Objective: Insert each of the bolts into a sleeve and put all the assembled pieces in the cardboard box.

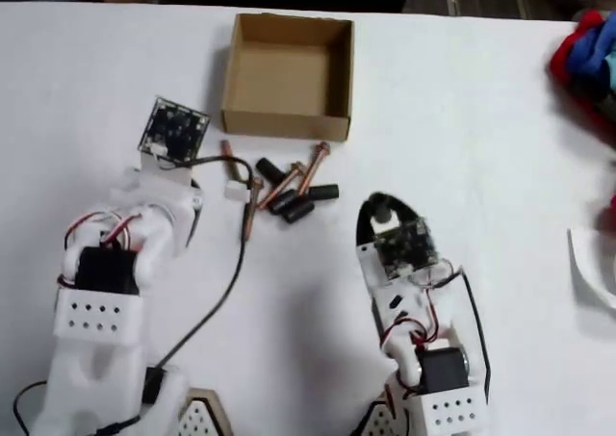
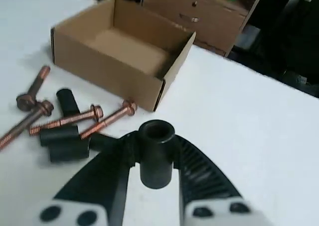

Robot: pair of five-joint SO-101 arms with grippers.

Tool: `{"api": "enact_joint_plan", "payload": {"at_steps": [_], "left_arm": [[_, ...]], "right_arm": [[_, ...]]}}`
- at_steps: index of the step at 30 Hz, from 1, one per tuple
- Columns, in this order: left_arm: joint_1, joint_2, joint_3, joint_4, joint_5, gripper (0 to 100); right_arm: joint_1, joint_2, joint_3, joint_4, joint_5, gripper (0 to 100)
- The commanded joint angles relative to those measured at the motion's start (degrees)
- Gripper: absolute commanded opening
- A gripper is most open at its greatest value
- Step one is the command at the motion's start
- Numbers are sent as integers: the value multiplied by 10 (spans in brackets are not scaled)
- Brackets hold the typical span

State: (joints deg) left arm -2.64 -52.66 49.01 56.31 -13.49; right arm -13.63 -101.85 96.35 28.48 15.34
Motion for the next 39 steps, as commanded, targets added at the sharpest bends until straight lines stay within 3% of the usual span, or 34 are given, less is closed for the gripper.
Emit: {"api": "enact_joint_plan", "payload": {"at_steps": [1, 3, 9, 12, 14, 18, 22, 27, 32, 39], "left_arm": [[-3, -18, 34, -76, -5, 24], [-4, -27, 63, -128, -5, 24], [38, -91, 116, -208, -2, 24], [60, -113, 121, -304, 4, 24], [67, -112, 134, -390, 46, 24], [69, -111, 163, -496, 211, 24], [69, -85, 153, -503, 321, 24], [75, 11, 63, -476, 379, 24], [149, 95, -31, -413, 383, 24], [211, 155, -102, -399, 388, 24]], "right_arm": [[-3, -4, 6, -111, -101, 20], [-7, -4, 6, -159, -137, 20], [-48, 43, 8, -262, -139, 20], [-49, 113, 10, -344, -139, 20], [-51, 175, 10, -398, -139, 20], [-51, 331, 6, -528, -142, 20], [-51, 502, -26, -649, -142, 19], [-52, 666, -44, -785, -142, 19], [-53, 769, -46, -864, -142, 19], [-50, 894, -121, -886, -142, 19]]}}
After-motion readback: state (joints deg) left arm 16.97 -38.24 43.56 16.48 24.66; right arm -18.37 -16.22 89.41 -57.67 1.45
